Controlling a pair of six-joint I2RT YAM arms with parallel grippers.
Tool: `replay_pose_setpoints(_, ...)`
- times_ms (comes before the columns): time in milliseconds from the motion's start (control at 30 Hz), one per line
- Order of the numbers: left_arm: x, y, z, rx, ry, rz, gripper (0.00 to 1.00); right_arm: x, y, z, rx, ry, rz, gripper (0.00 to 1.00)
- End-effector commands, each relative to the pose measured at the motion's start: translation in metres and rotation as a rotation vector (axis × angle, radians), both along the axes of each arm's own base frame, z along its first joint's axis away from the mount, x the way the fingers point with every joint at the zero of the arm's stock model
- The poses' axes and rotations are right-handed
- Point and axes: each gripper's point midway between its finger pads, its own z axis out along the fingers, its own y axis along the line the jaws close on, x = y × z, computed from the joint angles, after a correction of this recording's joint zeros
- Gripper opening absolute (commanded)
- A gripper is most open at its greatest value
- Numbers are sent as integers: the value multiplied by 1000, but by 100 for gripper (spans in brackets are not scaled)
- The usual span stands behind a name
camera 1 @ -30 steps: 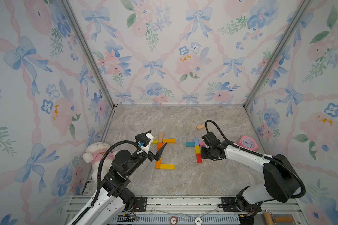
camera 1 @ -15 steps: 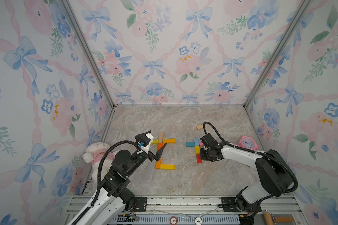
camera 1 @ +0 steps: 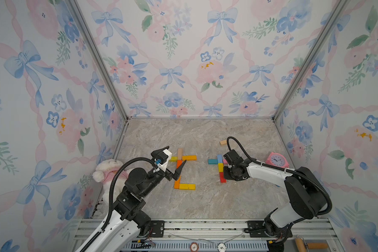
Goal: Assemble the letter t with building blocks
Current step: Adjust the building block at the center of the board.
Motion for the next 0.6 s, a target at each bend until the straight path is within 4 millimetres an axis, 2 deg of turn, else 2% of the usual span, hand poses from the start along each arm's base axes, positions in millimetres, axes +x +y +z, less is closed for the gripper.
replay_pose_setpoints(0,0,0,4,-5,-17,-7,98,-2,-1,1,-14,5,6,22)
replay_pose_setpoints(567,0,-1,3,-2,-13,-6,98,-1,0,8,-6,-6,19,25)
